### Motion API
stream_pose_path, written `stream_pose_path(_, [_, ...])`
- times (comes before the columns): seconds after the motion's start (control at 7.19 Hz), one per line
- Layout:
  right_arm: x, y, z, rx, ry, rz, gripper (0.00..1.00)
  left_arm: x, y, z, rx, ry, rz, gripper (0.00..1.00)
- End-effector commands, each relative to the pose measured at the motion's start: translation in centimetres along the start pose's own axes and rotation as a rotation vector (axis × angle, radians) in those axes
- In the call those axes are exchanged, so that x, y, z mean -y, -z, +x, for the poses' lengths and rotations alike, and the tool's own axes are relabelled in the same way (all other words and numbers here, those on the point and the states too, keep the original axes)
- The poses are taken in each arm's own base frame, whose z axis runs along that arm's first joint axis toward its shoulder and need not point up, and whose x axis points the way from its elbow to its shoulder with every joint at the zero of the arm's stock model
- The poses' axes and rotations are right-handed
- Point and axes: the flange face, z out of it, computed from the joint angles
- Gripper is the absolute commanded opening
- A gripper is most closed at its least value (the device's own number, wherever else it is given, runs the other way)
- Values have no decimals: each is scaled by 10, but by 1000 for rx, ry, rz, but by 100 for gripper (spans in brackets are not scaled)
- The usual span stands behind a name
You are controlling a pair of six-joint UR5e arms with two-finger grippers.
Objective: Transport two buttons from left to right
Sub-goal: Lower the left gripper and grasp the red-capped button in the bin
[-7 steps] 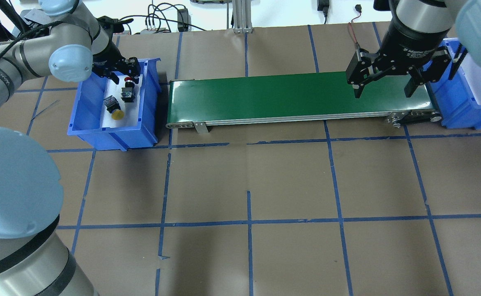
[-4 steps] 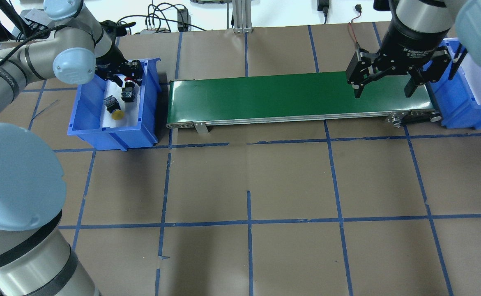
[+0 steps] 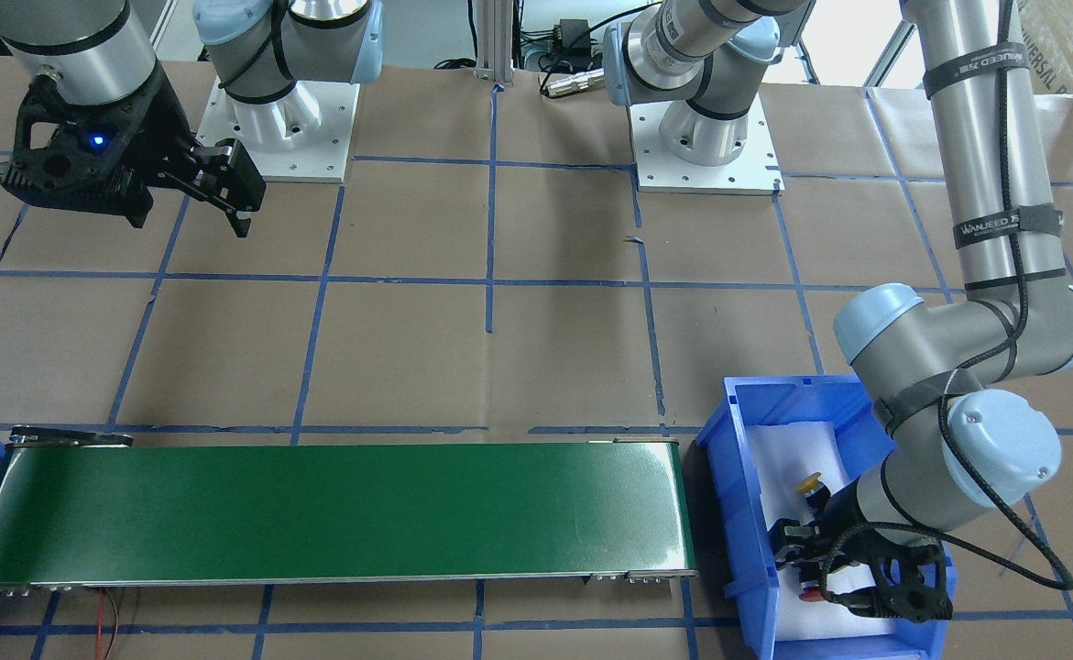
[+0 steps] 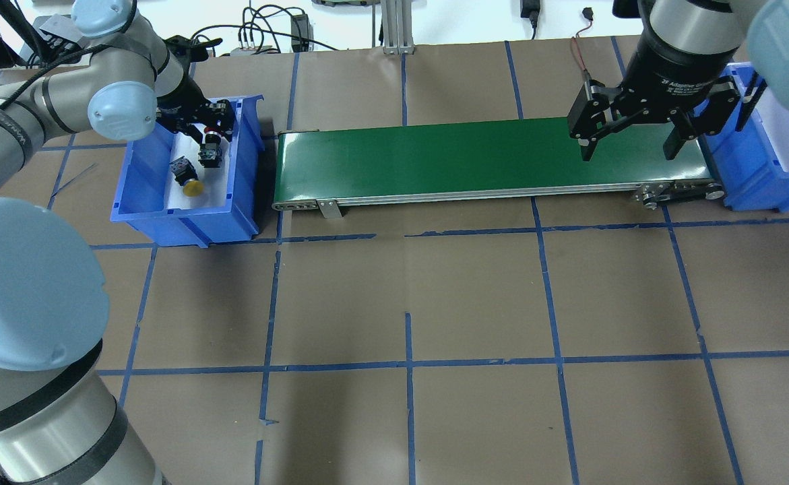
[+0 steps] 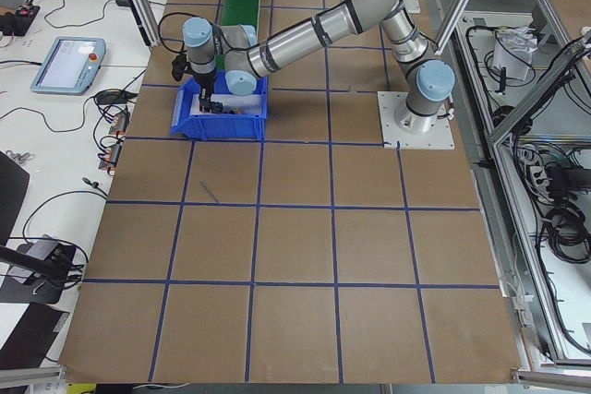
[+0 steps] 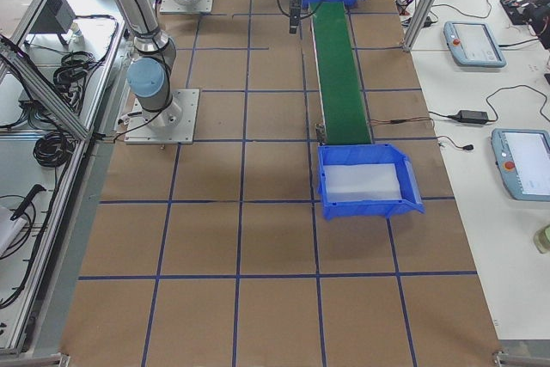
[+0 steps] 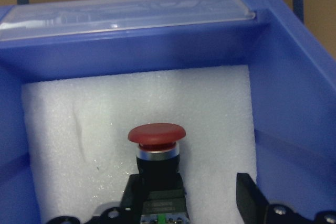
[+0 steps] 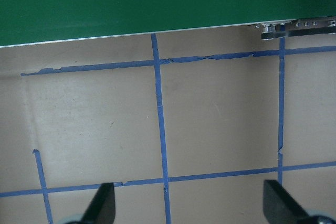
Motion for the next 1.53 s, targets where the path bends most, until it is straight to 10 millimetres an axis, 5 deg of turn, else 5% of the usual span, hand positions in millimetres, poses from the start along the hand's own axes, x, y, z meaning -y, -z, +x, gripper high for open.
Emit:
stream_pose_path(0.0, [0,0,0,0,0,0,100,1,2,-2,22,-3,4,68])
stream_pose_path(0.97, [0,0,0,0,0,0,100,2,-15,-5,32,-4,16,68])
stream_pose_path(1.39, [0,0,0,0,0,-2,100,1,-15,-4,31,-4,14,26])
